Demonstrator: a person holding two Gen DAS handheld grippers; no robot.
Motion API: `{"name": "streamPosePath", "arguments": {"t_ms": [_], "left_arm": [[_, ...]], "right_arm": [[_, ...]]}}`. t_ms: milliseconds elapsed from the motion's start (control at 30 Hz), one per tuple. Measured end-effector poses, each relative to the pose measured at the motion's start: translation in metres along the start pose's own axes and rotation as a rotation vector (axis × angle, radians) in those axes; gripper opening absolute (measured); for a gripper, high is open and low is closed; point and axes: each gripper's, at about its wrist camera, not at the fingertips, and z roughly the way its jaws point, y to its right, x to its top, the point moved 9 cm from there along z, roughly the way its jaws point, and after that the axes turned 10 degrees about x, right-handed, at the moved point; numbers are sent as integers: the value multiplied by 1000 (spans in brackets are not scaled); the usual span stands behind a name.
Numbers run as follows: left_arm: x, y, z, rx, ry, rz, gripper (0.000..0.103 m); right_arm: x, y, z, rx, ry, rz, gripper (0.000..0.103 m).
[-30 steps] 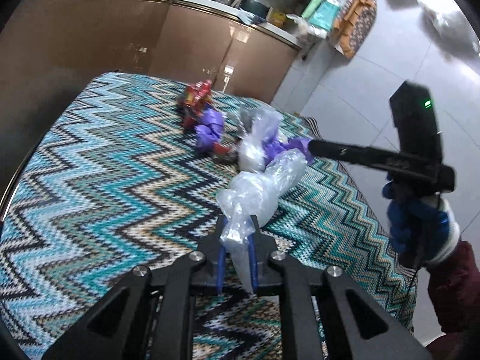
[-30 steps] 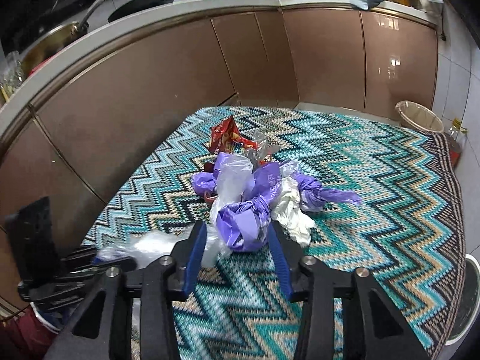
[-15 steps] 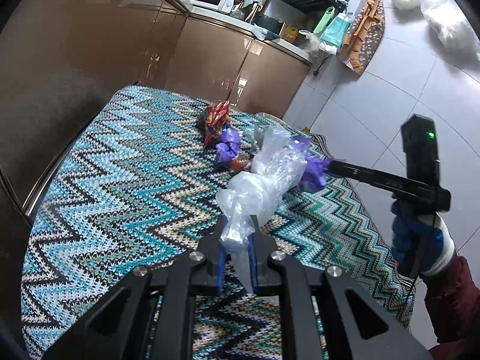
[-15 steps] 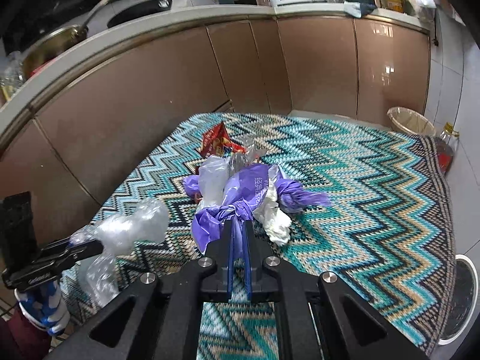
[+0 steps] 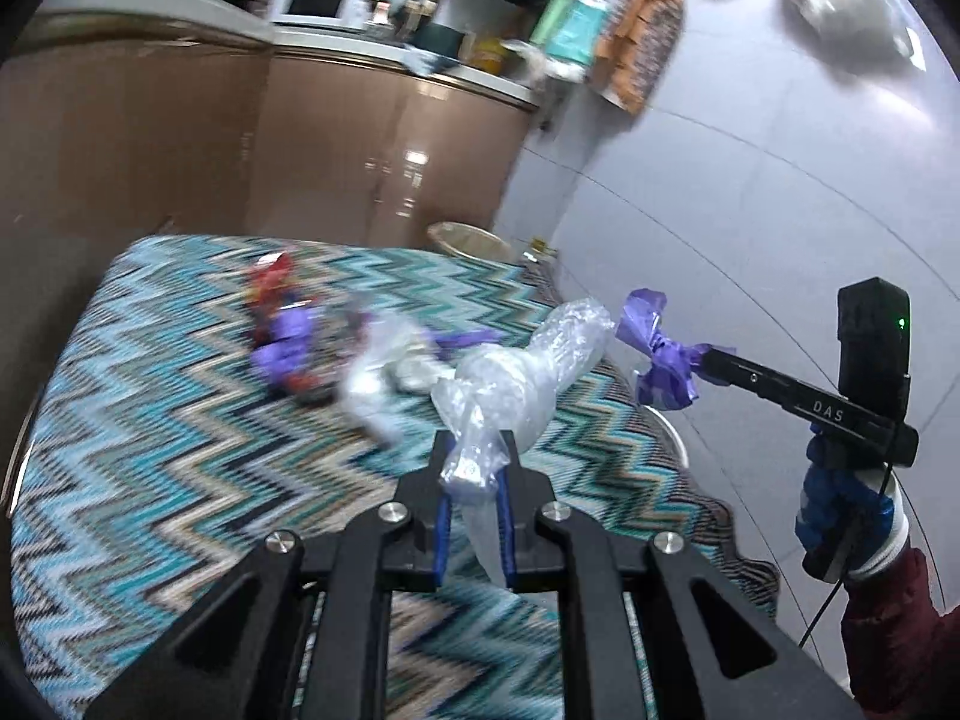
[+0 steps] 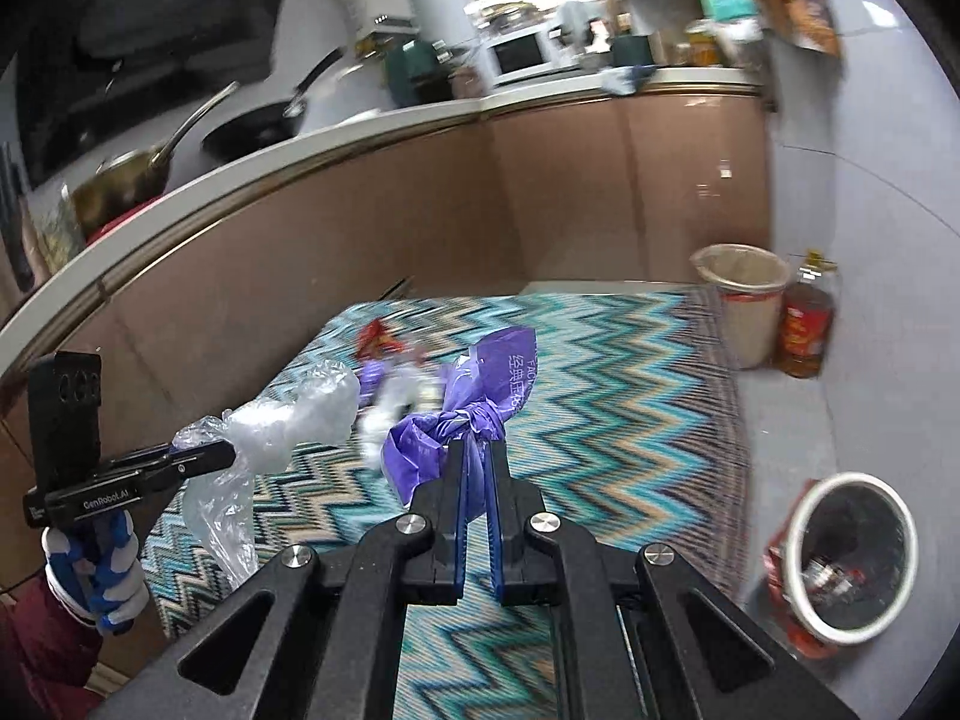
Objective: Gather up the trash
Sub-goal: 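Carry the plastic wrap and purple bag to the bin and release both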
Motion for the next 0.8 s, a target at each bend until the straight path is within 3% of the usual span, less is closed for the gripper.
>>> {"name": "streamPosePath", "arguments": {"t_ms": [433,600,800], "left_arm": [[38,215,132,-124,-143,274,12],[40,278,193,-136,-181,327,12],[37,343,267,-118,-232,381,12]], "right_arm": [[-39,174,-136,-275,138,244,6],[-54,235,-157,-350,138,320,6],[-69,296,-151,-420,87,366,6]]}}
